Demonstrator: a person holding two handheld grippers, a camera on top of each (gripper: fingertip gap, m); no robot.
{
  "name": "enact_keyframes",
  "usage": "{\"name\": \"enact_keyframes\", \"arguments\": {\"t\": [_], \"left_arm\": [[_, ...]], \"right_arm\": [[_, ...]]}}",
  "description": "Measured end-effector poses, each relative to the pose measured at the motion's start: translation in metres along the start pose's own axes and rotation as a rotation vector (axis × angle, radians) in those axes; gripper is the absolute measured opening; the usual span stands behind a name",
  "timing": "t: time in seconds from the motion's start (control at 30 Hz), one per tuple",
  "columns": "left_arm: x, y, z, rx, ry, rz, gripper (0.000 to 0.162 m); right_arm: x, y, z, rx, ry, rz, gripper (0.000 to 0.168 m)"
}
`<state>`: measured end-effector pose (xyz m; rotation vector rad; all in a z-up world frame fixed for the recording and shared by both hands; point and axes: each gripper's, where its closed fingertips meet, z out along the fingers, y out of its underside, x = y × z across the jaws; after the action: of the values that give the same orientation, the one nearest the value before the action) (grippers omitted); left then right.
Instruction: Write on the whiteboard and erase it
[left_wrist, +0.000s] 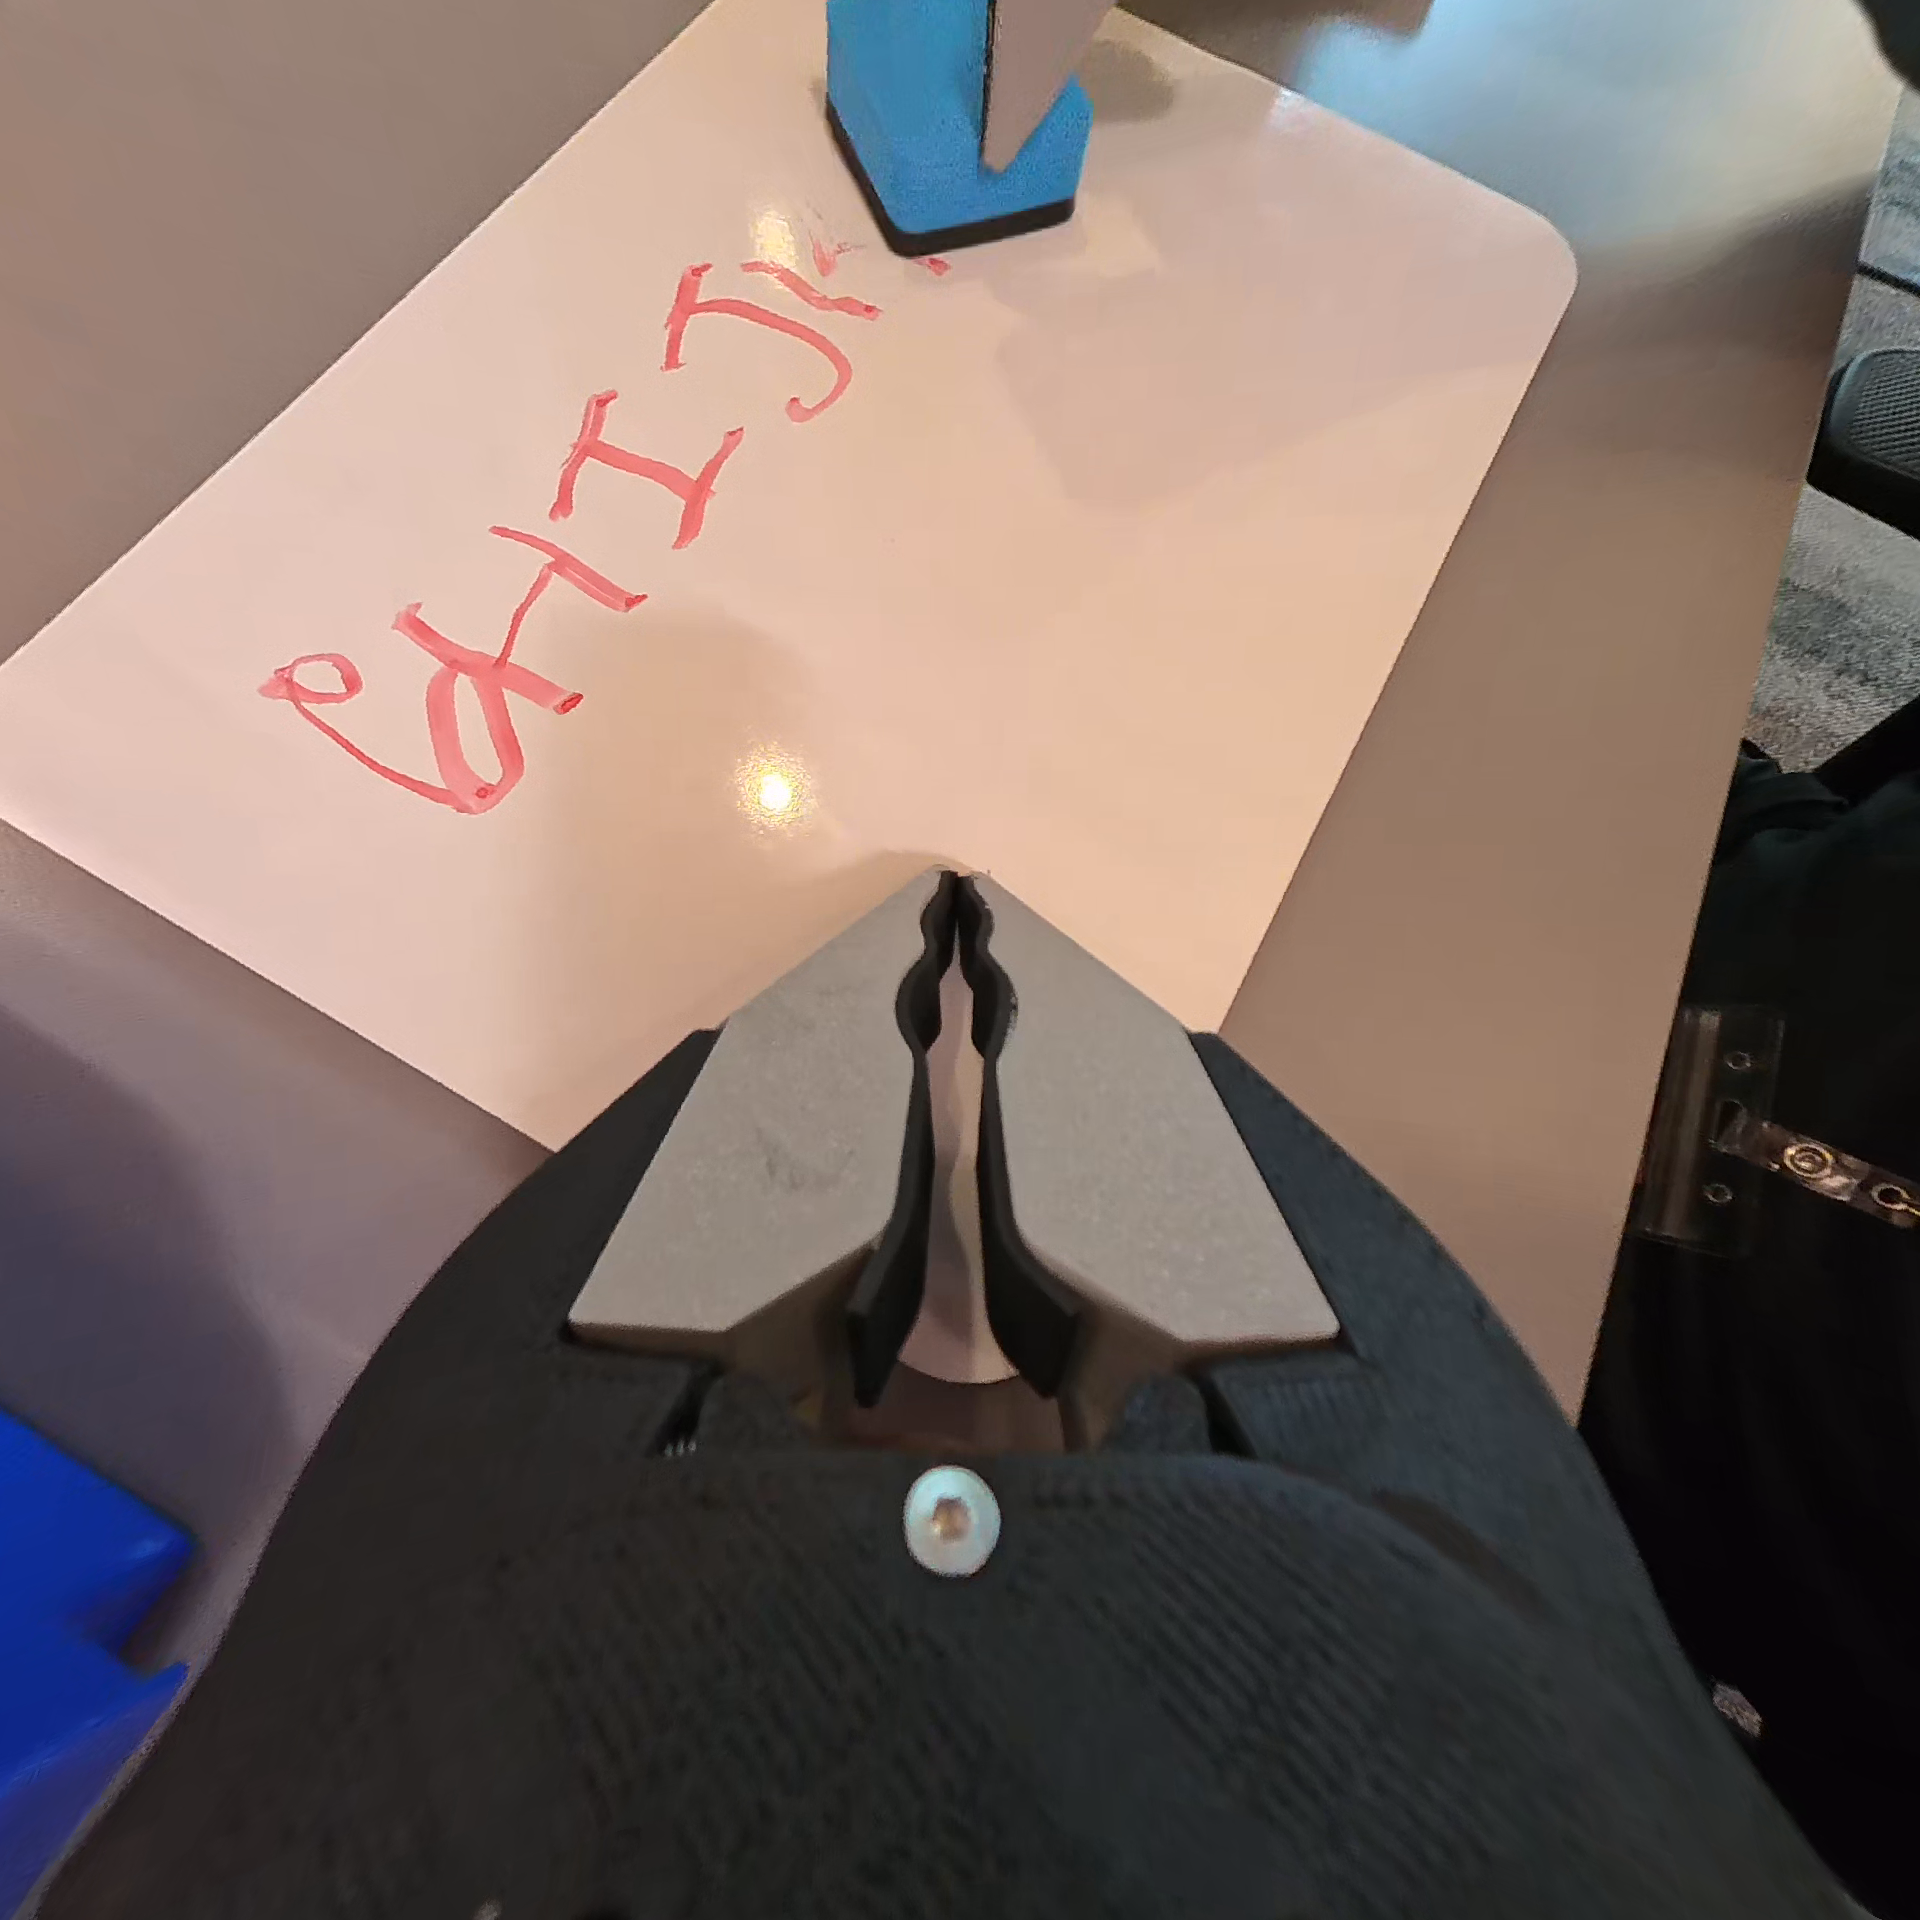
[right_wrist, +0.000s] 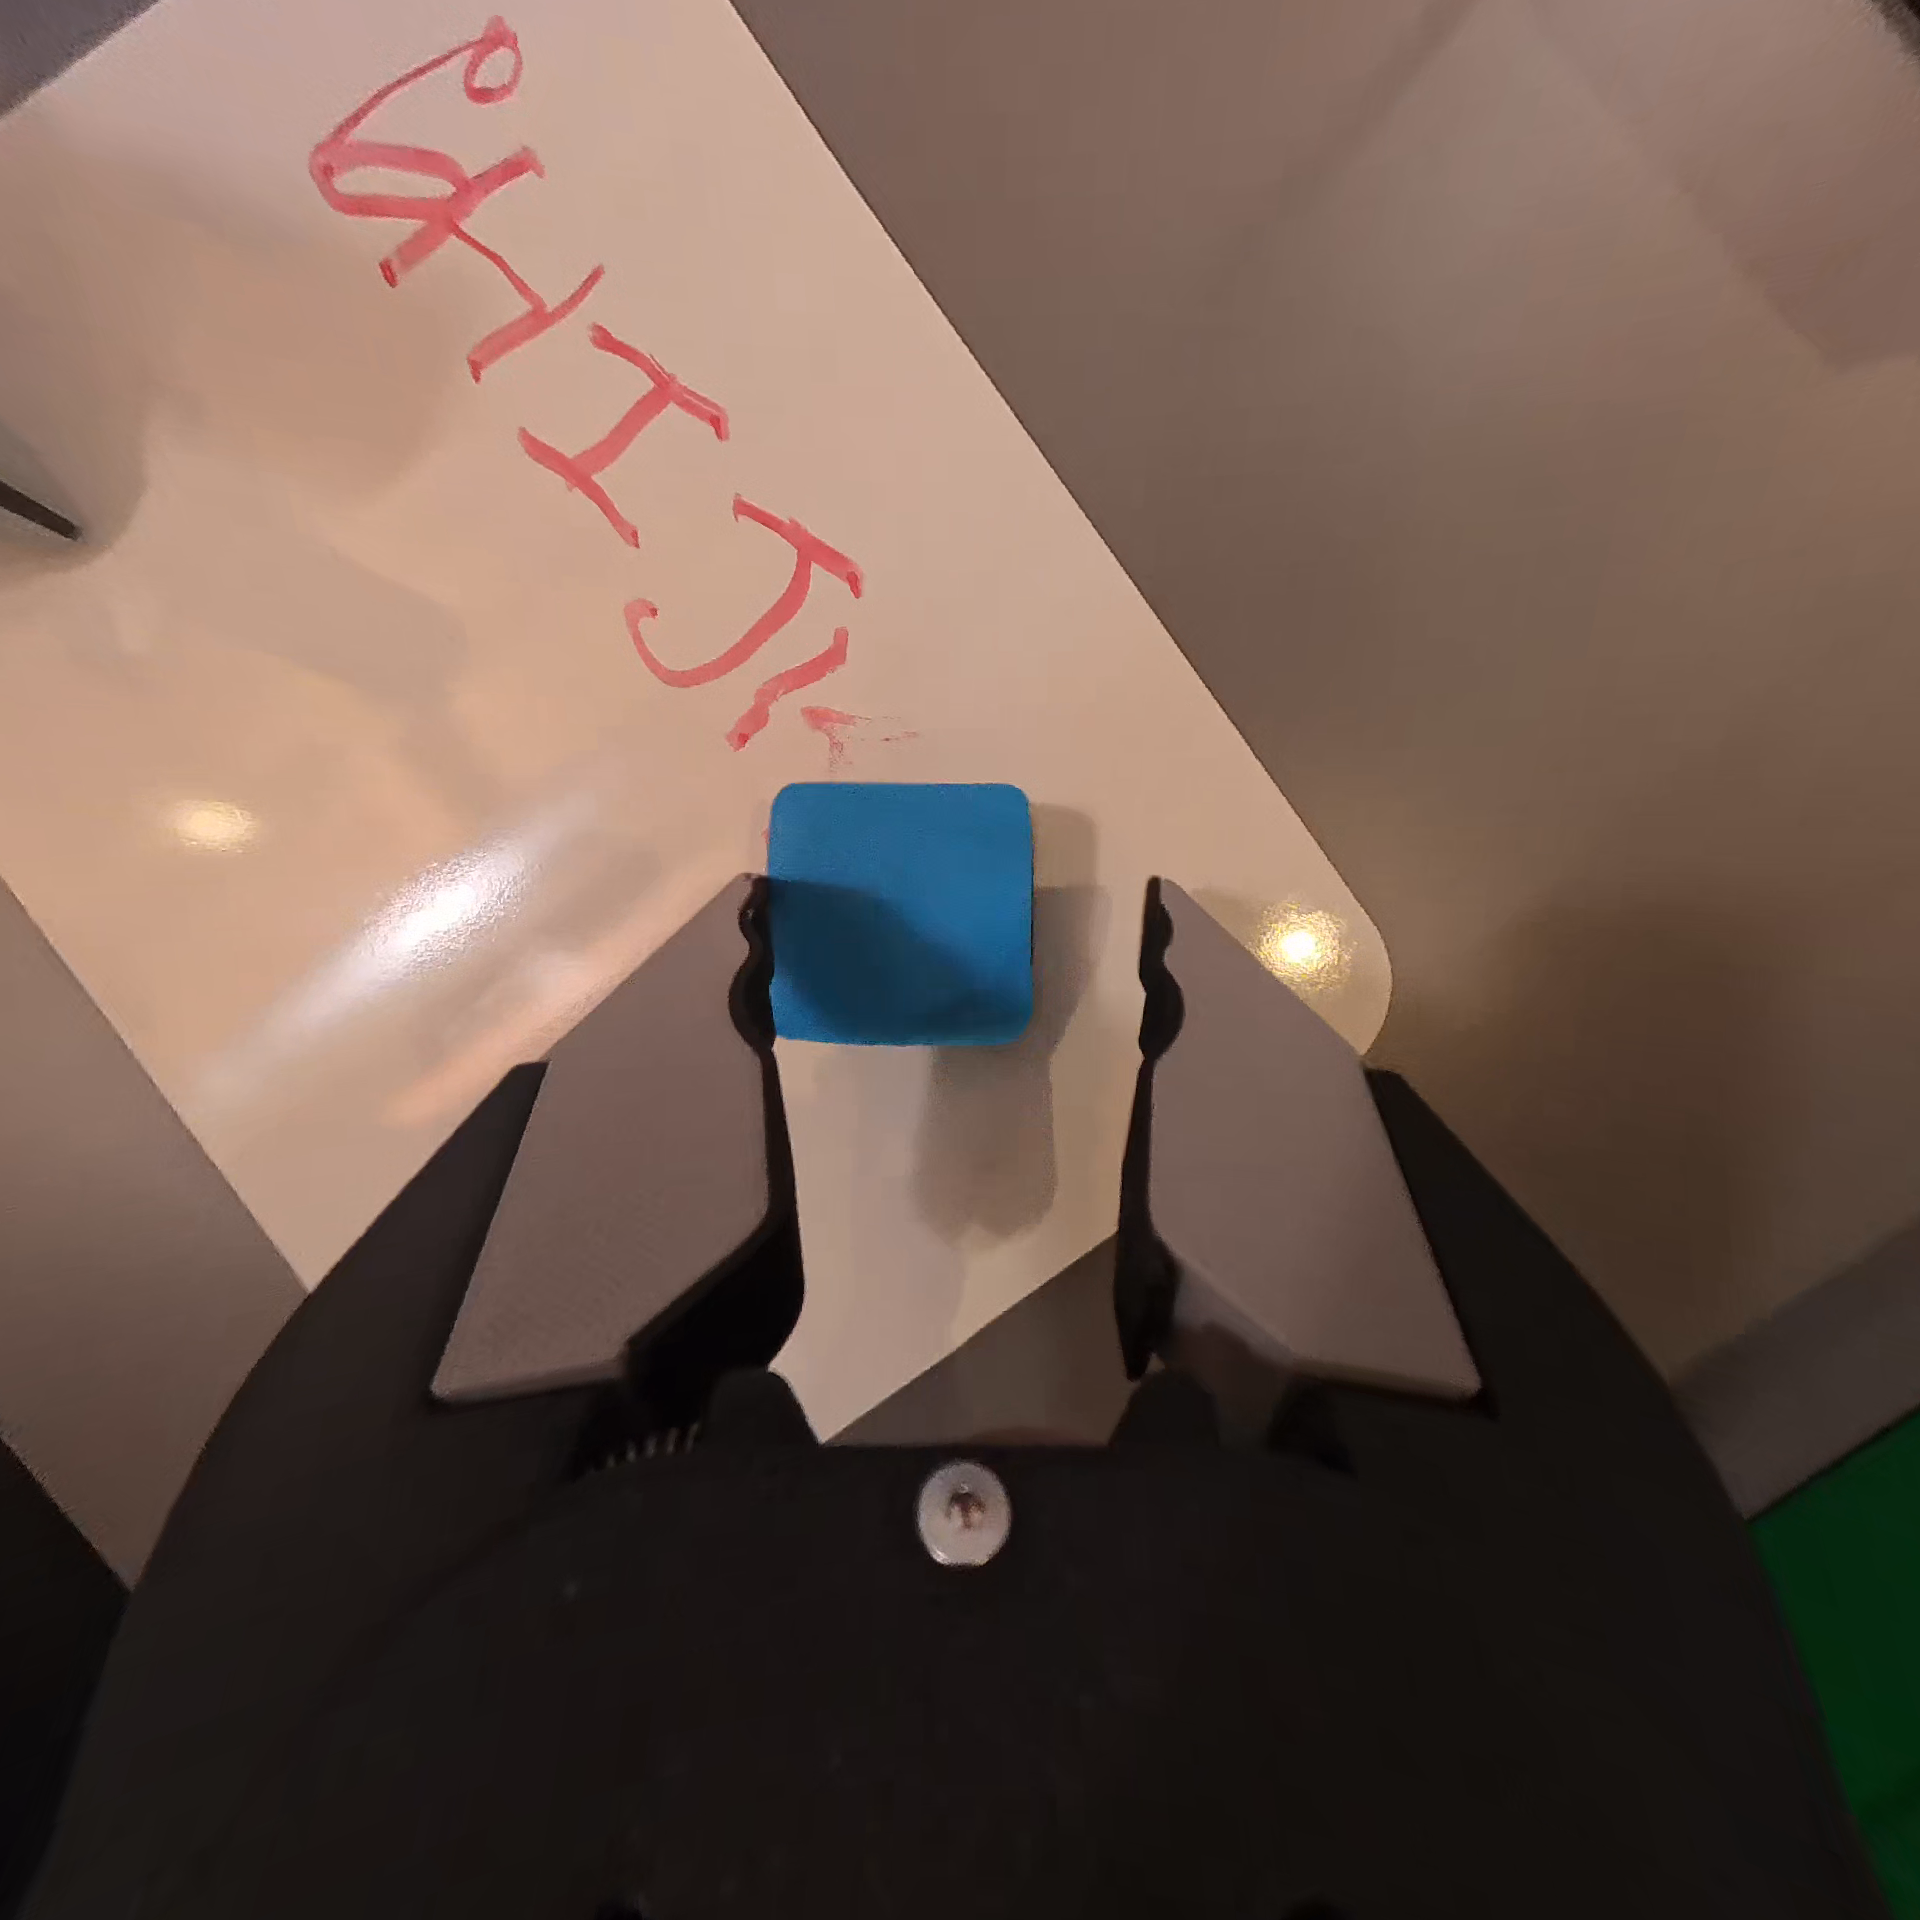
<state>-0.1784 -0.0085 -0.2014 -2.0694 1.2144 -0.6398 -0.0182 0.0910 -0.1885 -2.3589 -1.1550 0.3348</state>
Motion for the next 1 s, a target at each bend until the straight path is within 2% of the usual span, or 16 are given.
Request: {"name": "enact_keyframes", "arguments": {"t": [0.13, 0.2, 0.3, 0.4, 0.47, 0.53, 0.63, 0.7, 0.8, 0.87, 1.0], "left_arm": [[0.000, 0.000, 0.000, 0.007, 0.001, -0.005, 0.000], [0.000, 0.000, 0.000, 0.003, 0.000, -0.002, 0.000], [0.000, 0.000, 0.000, -0.002, -0.003, 0.003, 0.000], [0.000, 0.000, 0.000, -0.001, -0.007, 0.002, 0.000], [0.000, 0.000, 0.000, 0.002, 0.000, -0.006, 0.000], [0.000, 0.000, 0.000, 0.006, 0.005, -0.012, 0.000], [-0.001, 0.000, 0.000, 0.003, -0.009, -0.004, 0.000], [-0.001, 0.000, 0.000, 0.001, -0.010, -0.003, 0.000], [-0.001, 0.000, 0.000, 0.001, 0.001, -0.008, 0.000], [-0.001, -0.001, 0.000, 0.006, 0.004, -0.011, 0.000], [-0.001, -0.001, 0.000, 0.006, 0.002, -0.012, 0.000]], "right_arm": [[-0.002, 0.000, 0.000, 0.040, -0.018, 0.020, 0.061], [-0.008, 0.003, 0.005, 0.023, -0.045, 0.004, 0.050], [-0.007, 0.004, 0.005, 0.005, -0.010, -0.025, 0.050], [0.014, 0.008, 0.001, -0.018, 0.067, -0.027, 0.049], [0.016, 0.007, 0.003, -0.008, 0.027, 0.009, 0.049], [0.008, 0.002, 0.007, 0.015, -0.033, 0.029, 0.049], [-0.028, 0.002, 0.007, -0.017, -0.111, -0.078, 0.049], [-0.035, 0.007, 0.004, -0.059, -0.107, -0.124, 0.049], [0.003, 0.004, 0.006, -0.060, 0.006, -0.026, 0.049], [0.009, -0.006, 0.012, -0.033, -0.020, 0.027, 0.049], [-0.031, -0.027, 0.025, -0.002, -0.083, -0.063, 0.049]]}}
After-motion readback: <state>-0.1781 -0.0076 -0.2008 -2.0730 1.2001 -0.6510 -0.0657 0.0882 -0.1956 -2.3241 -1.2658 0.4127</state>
